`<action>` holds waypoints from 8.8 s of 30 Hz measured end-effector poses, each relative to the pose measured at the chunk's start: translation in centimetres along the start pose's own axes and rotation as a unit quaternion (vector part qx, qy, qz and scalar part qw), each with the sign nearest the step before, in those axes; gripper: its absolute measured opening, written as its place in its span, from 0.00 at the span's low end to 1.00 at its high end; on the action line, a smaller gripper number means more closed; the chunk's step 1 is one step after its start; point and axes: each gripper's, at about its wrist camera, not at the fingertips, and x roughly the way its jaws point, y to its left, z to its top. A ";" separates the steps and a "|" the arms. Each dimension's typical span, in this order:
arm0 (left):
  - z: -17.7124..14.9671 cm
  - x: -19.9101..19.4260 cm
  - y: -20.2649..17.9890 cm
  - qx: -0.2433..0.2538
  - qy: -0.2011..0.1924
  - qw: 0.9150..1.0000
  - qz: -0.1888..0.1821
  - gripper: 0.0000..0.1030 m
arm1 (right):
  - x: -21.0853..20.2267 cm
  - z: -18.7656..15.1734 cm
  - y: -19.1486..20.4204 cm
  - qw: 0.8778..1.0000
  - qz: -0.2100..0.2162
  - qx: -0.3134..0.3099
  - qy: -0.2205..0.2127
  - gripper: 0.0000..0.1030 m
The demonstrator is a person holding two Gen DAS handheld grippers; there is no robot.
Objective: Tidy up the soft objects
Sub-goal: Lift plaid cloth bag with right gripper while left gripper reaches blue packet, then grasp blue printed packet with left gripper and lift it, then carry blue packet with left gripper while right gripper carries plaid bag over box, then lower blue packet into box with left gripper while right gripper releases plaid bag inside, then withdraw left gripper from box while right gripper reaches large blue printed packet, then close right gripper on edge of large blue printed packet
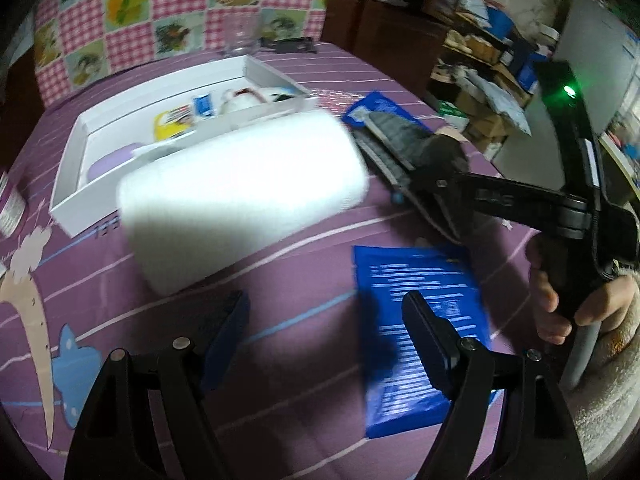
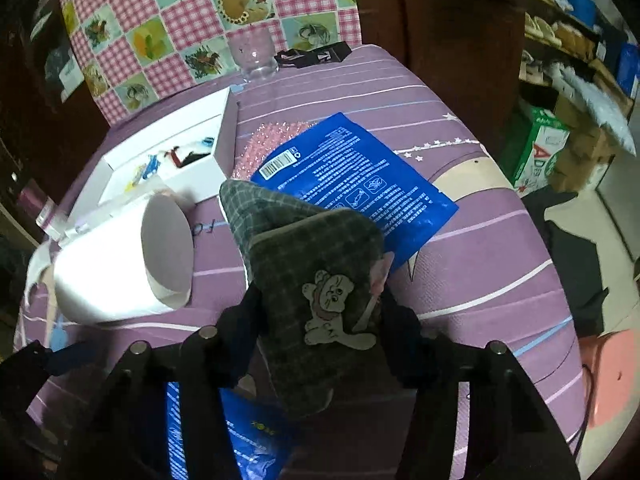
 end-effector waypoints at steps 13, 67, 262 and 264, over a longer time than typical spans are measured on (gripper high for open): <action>0.5 2.7 -2.8 -0.006 0.068 0.998 -0.009 0.96 | -3.3 0.9 -2.4 0.996 0.030 0.059 -0.063 0.49; 0.6 -1.5 -4.2 0.016 0.027 0.999 0.025 0.57 | -4.9 0.4 -0.2 0.995 0.083 0.020 -0.042 0.49; 11.7 3.5 0.8 -0.004 -0.072 0.997 0.034 0.27 | -0.5 6.0 -4.5 0.992 0.086 0.089 -0.028 0.63; 11.6 3.6 0.7 0.000 -0.070 0.997 0.033 0.27 | -0.7 6.1 -4.9 0.991 0.087 0.092 -0.031 0.63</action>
